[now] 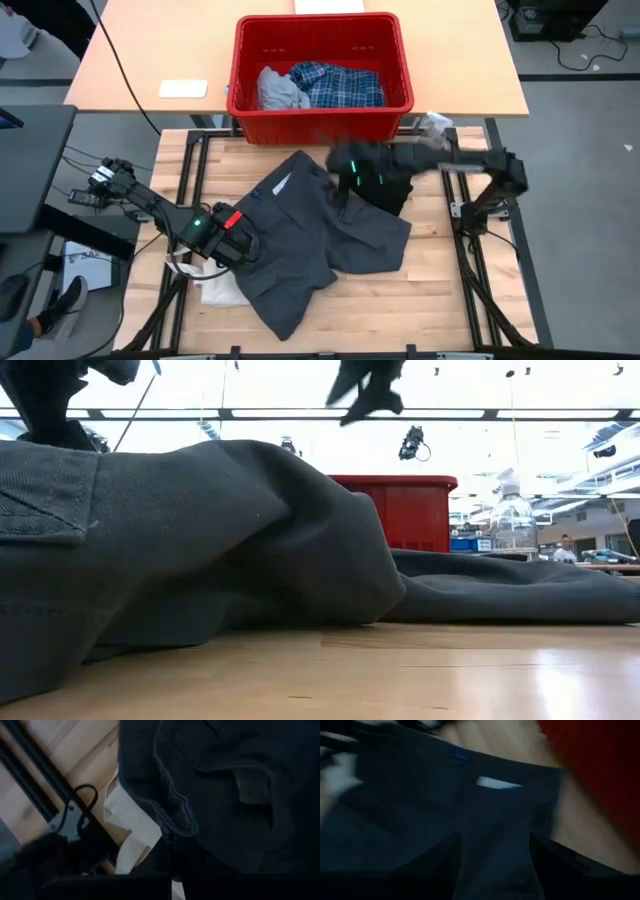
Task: Fold Laundry from Bin
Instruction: Fold the gray shorts
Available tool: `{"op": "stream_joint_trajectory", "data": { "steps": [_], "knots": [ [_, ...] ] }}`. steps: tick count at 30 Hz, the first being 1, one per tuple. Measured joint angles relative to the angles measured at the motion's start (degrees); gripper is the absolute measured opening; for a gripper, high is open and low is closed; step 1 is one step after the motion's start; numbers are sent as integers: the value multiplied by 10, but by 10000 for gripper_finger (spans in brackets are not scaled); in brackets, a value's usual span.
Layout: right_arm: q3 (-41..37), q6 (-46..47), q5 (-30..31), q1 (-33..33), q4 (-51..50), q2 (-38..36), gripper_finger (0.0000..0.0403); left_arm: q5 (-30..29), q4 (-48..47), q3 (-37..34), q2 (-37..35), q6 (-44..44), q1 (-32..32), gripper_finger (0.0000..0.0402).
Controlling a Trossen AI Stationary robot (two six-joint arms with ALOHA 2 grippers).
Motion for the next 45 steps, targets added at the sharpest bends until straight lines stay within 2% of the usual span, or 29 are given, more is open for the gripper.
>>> {"op": "stream_joint_trajectory", "data": {
  "steps": [5, 8, 12, 17, 24, 27, 30, 32, 38, 41, 45],
  "knots": [
    [-90, 138, 149, 183, 185, -23, 217, -13, 19, 0, 0, 171, -5, 22],
    [-127, 163, 221, 268, 280, 9, 200, -30, 50, 0, 0, 299, -14, 15],
    [-136, 166, 277, 339, 362, 72, 185, -33, 98, 0, 0, 450, -27, 16],
    [-136, 168, 275, 385, 459, 159, 182, -32, 147, 0, 0, 575, -34, 28],
    [-135, 147, 195, 387, 645, 275, 183, -30, 143, 0, 0, 548, -11, 24],
    [-113, 138, 190, 380, 671, 319, 183, -29, 136, 0, 0, 543, -2, 25],
    [-79, 129, 185, 370, 663, 352, 182, -28, 134, 0, 0, 543, 6, 28],
    [-55, 138, 173, 360, 619, 372, 182, -28, 131, 0, 1, 543, 11, 28],
    [32, 179, 81, 338, 329, 396, 165, 3, 98, 0, 1, 511, 23, 29],
    [56, 174, 66, 340, 185, 380, 156, 15, 90, 0, 1, 481, 29, 29],
    [59, 149, 47, 347, 48, 343, 154, 22, 90, 0, 1, 458, 29, 29]
  ]
}}
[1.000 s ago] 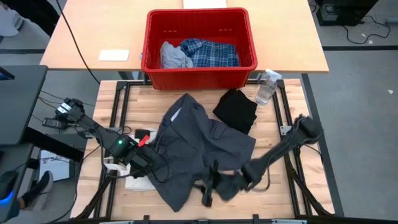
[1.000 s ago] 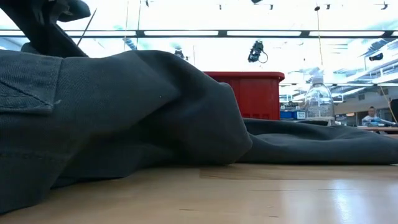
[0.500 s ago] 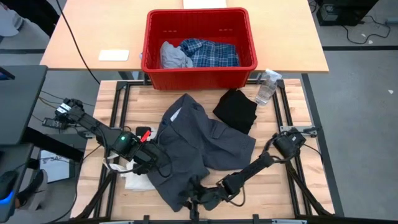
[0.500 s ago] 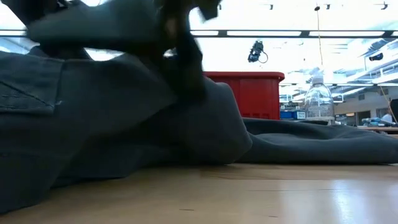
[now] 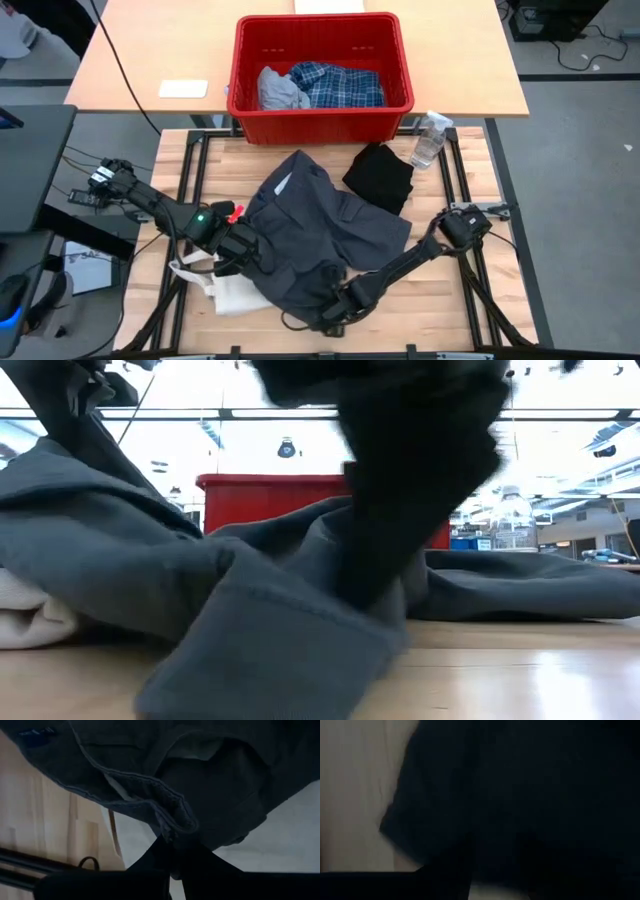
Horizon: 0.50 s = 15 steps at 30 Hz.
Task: Fold Laundry from Bin
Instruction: Fold the gray shorts
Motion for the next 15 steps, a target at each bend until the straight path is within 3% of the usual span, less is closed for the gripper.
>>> {"op": "stream_joint_trajectory", "data": {
  "steps": [5, 8, 12, 15],
  "knots": [
    [1, -12, -33, 8, -159, -47, 154, 10, 39, 0, 0, -21, 0, 29],
    [0, -11, -35, 14, -206, -80, 154, 21, 71, 0, 0, -22, -6, 29],
    [0, 33, -29, 23, -200, -120, 154, 22, 75, 0, 0, -22, -15, 29],
    [0, 86, 21, 33, -171, -139, 154, 22, 75, 0, 0, -22, -19, 29]
  ]
}}
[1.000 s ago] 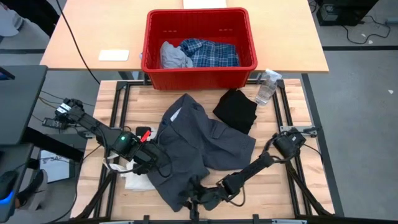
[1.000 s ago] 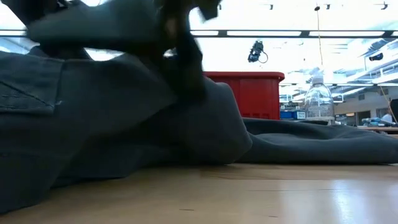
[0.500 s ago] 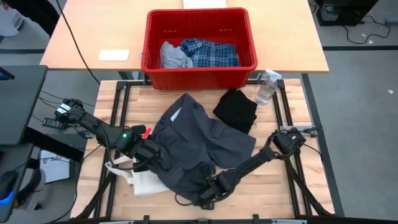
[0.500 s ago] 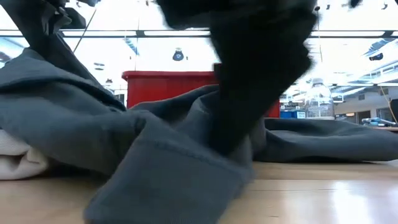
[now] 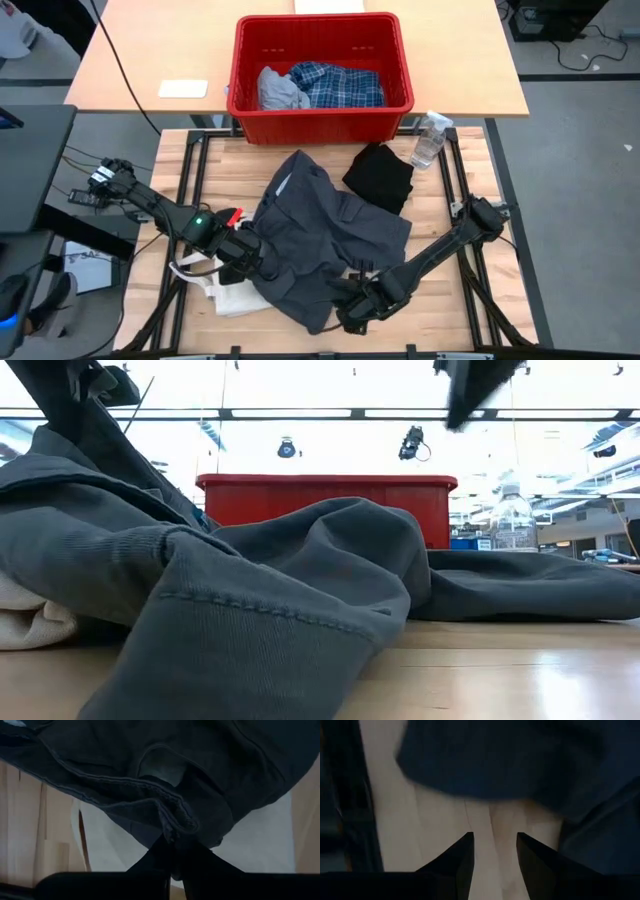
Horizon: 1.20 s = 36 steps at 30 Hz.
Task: Fold Laundry from Bin
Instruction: Fold the gray shorts
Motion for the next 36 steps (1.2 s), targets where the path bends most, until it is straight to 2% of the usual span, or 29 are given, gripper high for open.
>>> {"op": "stream_joint_trajectory", "data": {
  "steps": [3, 5, 12, 18, 22, 26, 30, 36],
  "knots": [
    [0, 30, 64, 11, 43, -8, 154, -7, 0, 0, 0, 0, -2, 30],
    [0, 36, 84, 16, 71, -7, 154, -13, 3, 0, 0, 1, -2, 30],
    [0, 37, 33, 17, 170, -6, 154, -14, 17, 0, 0, 2, -2, 30],
    [0, 84, 31, 17, 203, -6, 154, -14, 22, 0, 0, 2, -1, 30],
    [-1, 167, 31, 17, 194, -6, 154, -19, 44, 0, 0, 2, -5, 30],
    [-37, 304, 30, 19, 194, -5, 150, -30, 59, 0, 0, 5, -13, 30],
    [-74, 393, 28, 39, 227, -5, 150, -34, 60, -2, 5, 3, -12, 30],
    [-98, 472, 57, 88, 254, -5, 149, -34, 80, -22, 5, 15, -12, 31]
  ]
}}
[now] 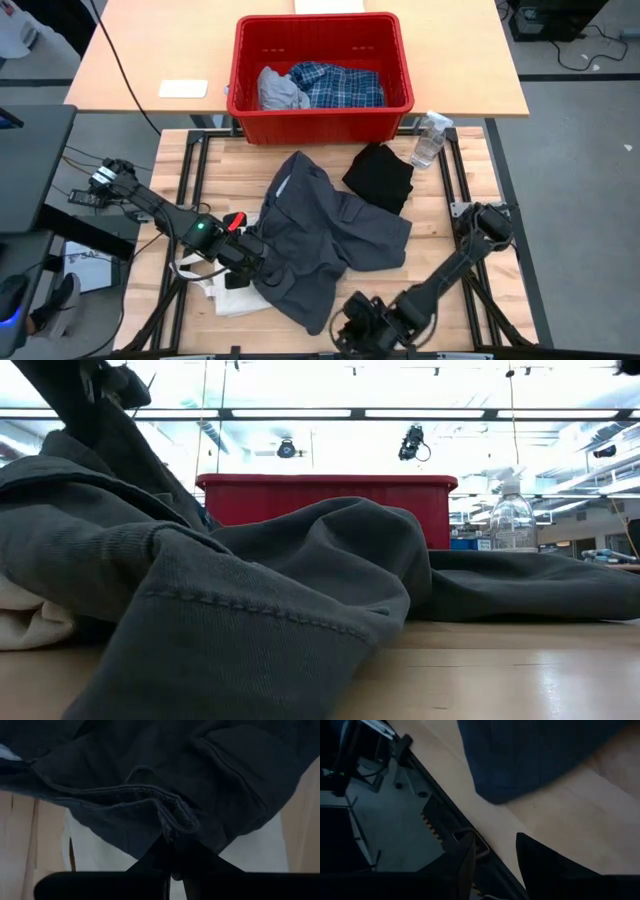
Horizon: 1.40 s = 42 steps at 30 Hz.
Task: Fold Laundry from Bin
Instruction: Fold the gray shorts
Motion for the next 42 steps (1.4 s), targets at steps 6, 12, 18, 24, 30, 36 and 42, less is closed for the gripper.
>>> {"op": "stream_joint_trajectory", "data": {
  "steps": [6, 12, 18, 24, 30, 36, 42],
  "knots": [
    [-34, -10, 32, 48, 28, 0, 149, -1, 37, -40, 0, 0, 0, 56],
    [-89, 146, -5, 65, 72, 0, 149, -14, 48, -82, 0, 0, 0, 68],
    [-102, 187, 3, 64, 60, 0, 149, -15, 44, -101, 0, -5, -1, 67],
    [-101, 145, 6, 65, 42, 7, 149, -2, 49, -102, 0, 1, -1, 67],
    [-85, 119, -5, 92, 53, 43, 149, -24, 114, -102, 0, 2, 10, 67],
    [-67, 99, 31, 120, 59, 64, 149, -19, 142, -101, 0, -33, 17, 67],
    [-67, 20, 66, 127, 91, 83, 158, -8, 115, -100, 0, -35, 18, 66]
  ]
}}
